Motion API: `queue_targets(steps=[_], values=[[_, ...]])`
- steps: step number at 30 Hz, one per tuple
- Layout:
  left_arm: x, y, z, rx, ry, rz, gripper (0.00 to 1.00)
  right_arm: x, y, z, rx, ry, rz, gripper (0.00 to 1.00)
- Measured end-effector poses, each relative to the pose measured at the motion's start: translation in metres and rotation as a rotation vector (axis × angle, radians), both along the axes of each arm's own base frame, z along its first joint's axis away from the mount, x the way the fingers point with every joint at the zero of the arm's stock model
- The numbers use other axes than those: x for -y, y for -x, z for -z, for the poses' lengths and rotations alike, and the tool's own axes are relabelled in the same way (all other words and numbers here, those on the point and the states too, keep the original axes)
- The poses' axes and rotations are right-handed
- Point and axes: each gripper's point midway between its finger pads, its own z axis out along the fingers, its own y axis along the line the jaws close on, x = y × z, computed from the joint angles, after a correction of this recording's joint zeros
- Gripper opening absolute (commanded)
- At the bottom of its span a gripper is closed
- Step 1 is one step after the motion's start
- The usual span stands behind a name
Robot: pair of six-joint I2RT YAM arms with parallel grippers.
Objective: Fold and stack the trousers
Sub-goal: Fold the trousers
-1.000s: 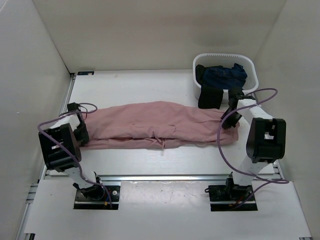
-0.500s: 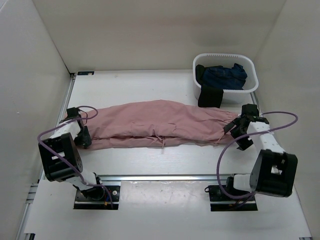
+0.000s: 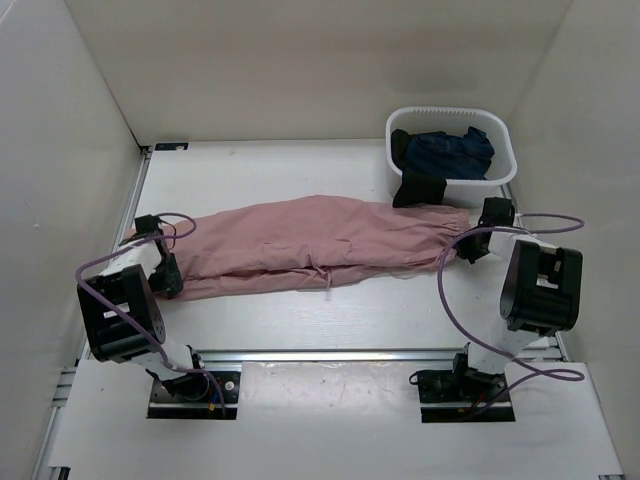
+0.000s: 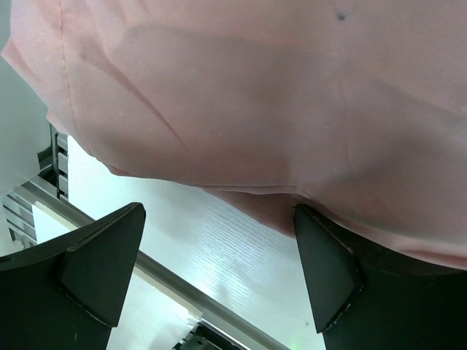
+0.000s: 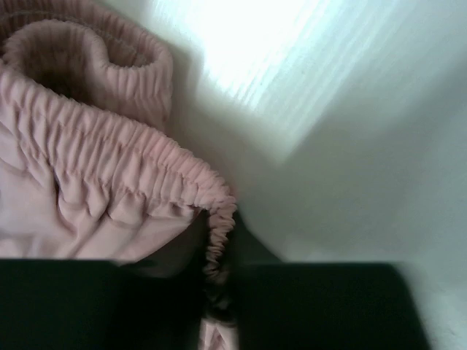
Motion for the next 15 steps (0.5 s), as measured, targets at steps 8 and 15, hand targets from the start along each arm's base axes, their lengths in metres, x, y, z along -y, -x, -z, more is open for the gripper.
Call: queue_targets(steps=[8,15], values=[[0.003,0.006,-0.002,-0.031,0.013,-0.003,1.0,0.012,0.002,0.003,0.09,-0.102,0.128,0.0],[0.011,0.001,-0.025,-0.047,0.079,0.009,1.0,0.076,0.046,-0.053,-0.01,0.205,0.192,0.0]])
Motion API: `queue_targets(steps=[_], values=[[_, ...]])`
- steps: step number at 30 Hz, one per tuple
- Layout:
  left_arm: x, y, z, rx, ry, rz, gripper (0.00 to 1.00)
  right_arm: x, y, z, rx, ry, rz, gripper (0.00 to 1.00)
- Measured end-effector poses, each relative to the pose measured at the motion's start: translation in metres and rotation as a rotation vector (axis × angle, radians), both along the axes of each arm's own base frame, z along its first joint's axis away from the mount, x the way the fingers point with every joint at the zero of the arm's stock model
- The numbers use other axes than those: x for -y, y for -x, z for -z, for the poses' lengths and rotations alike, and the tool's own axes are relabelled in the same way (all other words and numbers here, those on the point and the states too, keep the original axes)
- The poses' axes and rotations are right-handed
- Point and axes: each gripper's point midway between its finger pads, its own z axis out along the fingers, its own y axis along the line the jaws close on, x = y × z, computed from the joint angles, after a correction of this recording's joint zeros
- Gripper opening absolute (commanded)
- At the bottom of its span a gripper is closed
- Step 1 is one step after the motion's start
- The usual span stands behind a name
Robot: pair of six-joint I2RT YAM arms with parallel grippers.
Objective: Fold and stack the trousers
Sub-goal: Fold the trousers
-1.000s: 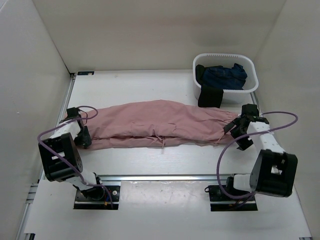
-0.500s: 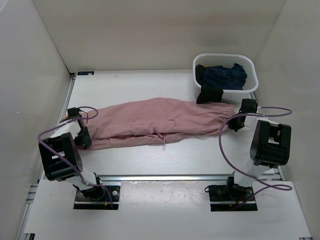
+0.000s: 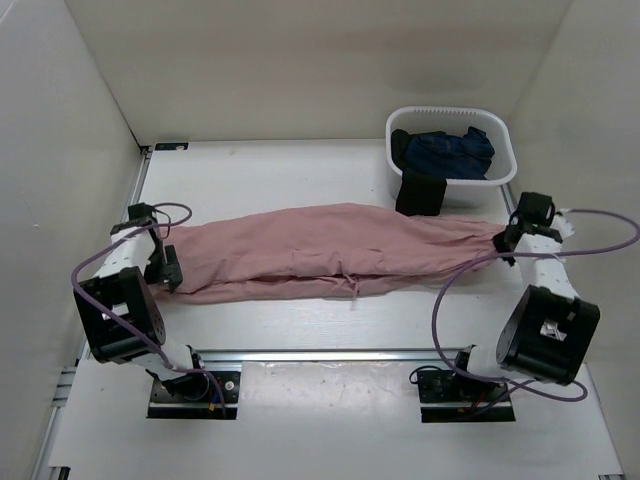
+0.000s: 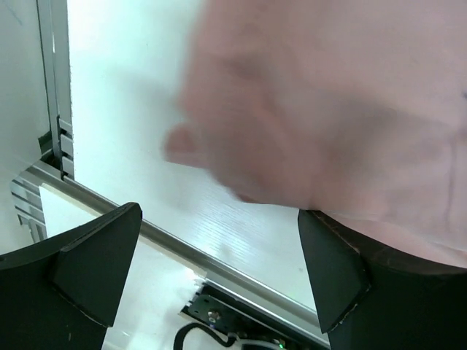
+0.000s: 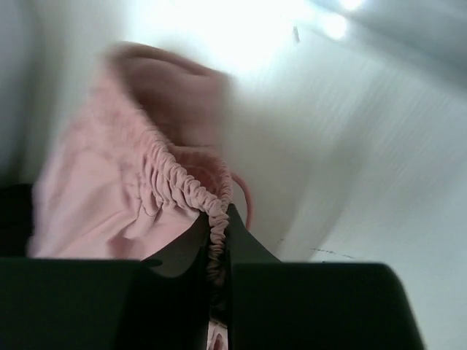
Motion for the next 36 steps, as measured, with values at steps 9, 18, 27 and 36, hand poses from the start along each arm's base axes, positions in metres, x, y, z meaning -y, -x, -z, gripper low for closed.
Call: queue_targets(steps=[9,18,27,36], values=[[0.024,-0.01,-0.006,0.001,0.096,0.058,1.0,-0.07,-0.031,-0.148,0.219,0.35,-0.347,0.0],[0.048,0.01,0.034,-0.154,0.136,0.133,1.0,-0.34,-0.021,-0.119,0.136,0.515,-1.017,0.0],[0.048,0.007,0.032,-0.155,0.123,0.149,1.0,-0.204,-0.016,-0.086,-0.032,0.478,-0.673,0.0],[0.055,0.002,0.032,-0.165,0.104,0.195,1.0,-0.046,0.017,-0.157,0.045,0.487,-0.293,0.0]])
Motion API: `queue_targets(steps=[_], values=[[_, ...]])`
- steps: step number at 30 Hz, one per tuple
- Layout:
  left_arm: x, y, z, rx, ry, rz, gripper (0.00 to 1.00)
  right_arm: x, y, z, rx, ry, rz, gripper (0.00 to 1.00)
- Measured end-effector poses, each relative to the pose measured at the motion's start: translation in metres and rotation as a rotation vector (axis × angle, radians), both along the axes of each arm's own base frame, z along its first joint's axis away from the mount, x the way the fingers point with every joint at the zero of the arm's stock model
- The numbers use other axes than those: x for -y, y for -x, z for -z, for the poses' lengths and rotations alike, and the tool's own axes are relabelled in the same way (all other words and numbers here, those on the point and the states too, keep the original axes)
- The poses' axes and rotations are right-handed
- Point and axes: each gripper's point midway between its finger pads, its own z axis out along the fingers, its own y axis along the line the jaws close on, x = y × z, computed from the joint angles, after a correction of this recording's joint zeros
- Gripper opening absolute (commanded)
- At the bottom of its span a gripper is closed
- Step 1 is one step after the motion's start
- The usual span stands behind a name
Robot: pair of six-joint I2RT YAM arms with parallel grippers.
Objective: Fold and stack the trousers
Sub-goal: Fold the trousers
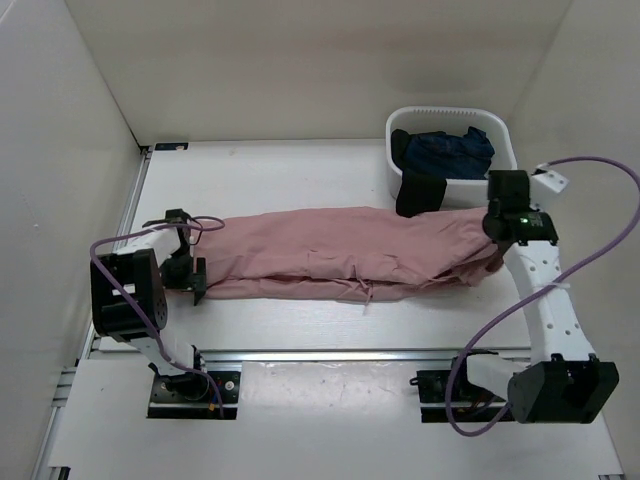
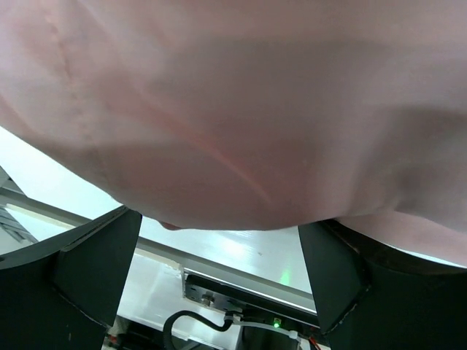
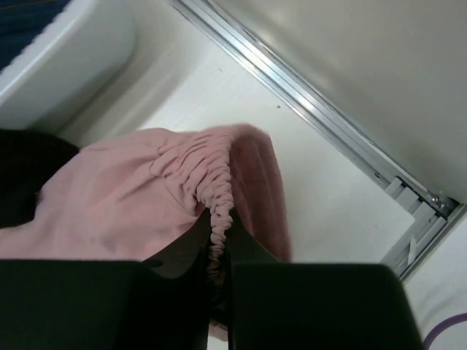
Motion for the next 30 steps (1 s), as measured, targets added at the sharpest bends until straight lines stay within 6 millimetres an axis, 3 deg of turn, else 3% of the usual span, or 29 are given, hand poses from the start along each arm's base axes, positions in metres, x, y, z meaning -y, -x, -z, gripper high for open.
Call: queue_targets(steps=[2,4,8,11,14,16,17,21,26,30], values=[[0.003,-0.001,0.0,-0.002,-0.003,0.017,1.0,0.017,0.004,0.005,-0.02,-0.023,0.029,0.0],[0.005,-0.002,0.0,-0.004,-0.003,0.028,1.0,0.02,0.004,0.02,-0.061,-0.061,0.024,0.0],[0.005,-0.002,0.0,-0.012,-0.01,0.033,1.0,0.027,0.015,0.081,-0.192,-0.206,0.051,0.03],[0.004,-0.002,0.0,-0.013,-0.018,0.034,1.0,0.054,0.029,0.117,-0.237,-0.354,0.166,0.05],[0.003,-0.002,-0.001,-0.014,-0.023,0.037,1.0,0.076,0.028,0.135,-0.226,-0.459,0.224,0.06],[0.003,-0.002,-0.001,-0.014,-0.026,0.038,1.0,0.078,0.023,0.14,-0.228,-0.489,0.212,0.11],[0.003,-0.002,-0.001,-0.014,-0.026,0.038,1.0,0.079,0.019,0.141,-0.228,-0.498,0.198,0.27],[0.003,-0.002,-0.001,-0.014,-0.027,0.038,1.0,0.077,0.002,0.139,-0.211,-0.541,0.143,0.75],[0.003,-0.002,0.0,-0.015,-0.027,0.038,1.0,0.07,0.011,0.157,-0.248,-0.579,0.159,0.93],[0.003,-0.002,0.0,-0.015,-0.027,0.038,1.0,0.062,0.026,0.174,-0.295,-0.6,0.189,0.95]])
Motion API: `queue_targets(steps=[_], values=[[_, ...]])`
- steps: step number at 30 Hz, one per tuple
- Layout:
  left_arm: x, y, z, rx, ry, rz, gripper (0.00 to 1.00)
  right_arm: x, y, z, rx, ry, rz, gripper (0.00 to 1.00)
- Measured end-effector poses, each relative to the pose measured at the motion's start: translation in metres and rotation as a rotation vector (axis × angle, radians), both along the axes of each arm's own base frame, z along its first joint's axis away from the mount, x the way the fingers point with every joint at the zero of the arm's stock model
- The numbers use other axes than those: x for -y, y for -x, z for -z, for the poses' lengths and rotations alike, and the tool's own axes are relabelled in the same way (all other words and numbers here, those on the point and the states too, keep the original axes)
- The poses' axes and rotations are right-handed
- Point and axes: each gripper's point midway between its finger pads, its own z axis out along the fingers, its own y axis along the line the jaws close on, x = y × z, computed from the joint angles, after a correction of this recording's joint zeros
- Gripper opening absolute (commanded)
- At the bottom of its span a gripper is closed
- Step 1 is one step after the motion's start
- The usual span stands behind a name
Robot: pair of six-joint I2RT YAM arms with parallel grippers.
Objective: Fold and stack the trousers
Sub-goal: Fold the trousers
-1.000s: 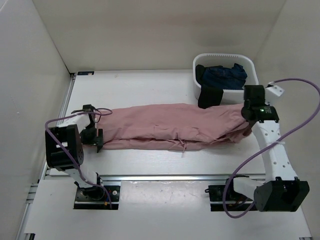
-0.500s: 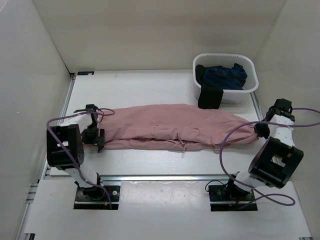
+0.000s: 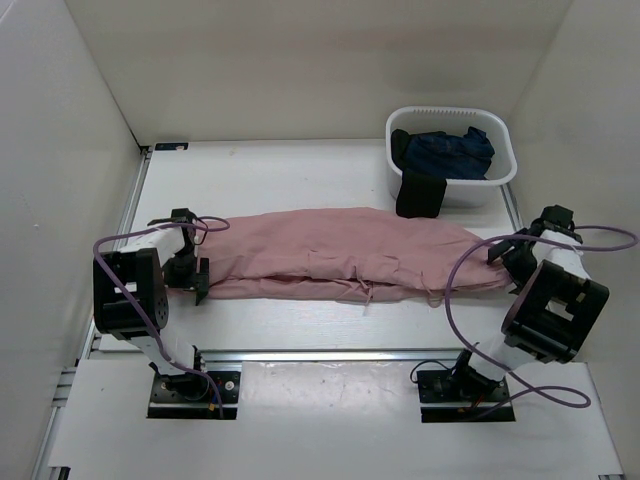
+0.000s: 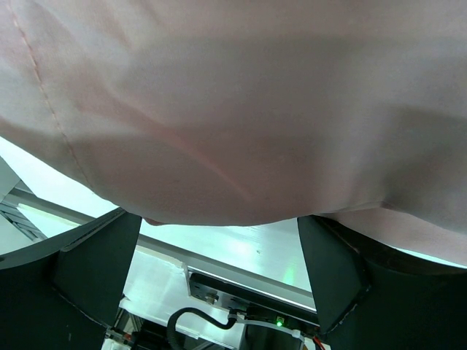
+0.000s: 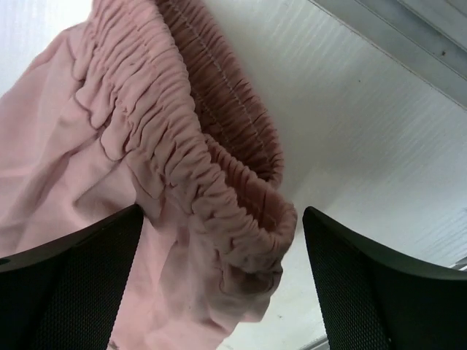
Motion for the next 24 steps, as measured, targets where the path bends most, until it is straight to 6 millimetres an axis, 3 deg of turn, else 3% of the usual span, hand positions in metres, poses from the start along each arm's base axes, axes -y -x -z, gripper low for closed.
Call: queue_targets(steps=[4,7,8,10,11,14,20,22,24], values=[[0.0,0.0,0.0,0.0,-0.001,0.0,1.0,0.002,-0.003,0.011,-0.018,0.018,0.012,0.95],[0.0,0.0,0.0,-0.001,-0.003,0.0,1.0,0.003,-0.002,0.028,-0.036,0.028,0.017,0.88],[-0.001,0.001,0.0,-0.002,-0.006,0.0,1.0,0.002,-0.001,0.035,-0.044,0.026,0.017,0.73],[-0.002,0.001,0.0,-0.002,-0.013,-0.001,1.0,0.002,-0.005,0.039,-0.036,0.034,0.016,0.53],[-0.003,0.002,0.0,-0.002,-0.017,-0.001,1.0,0.001,-0.008,0.039,-0.03,0.04,0.014,0.34],[-0.009,0.007,-0.001,-0.012,-0.031,-0.018,1.0,-0.004,-0.019,0.04,-0.002,0.048,0.002,0.0],[-0.017,0.012,-0.002,-0.009,-0.03,-0.056,1.0,-0.004,-0.019,0.035,-0.032,0.155,-0.012,0.0],[-0.017,0.012,-0.002,-0.007,-0.025,-0.06,1.0,-0.006,-0.014,0.025,-0.054,0.227,-0.032,0.0],[-0.016,0.01,-0.002,0.0,-0.018,-0.062,1.0,-0.012,-0.013,0.003,-0.059,0.325,-0.078,0.0]])
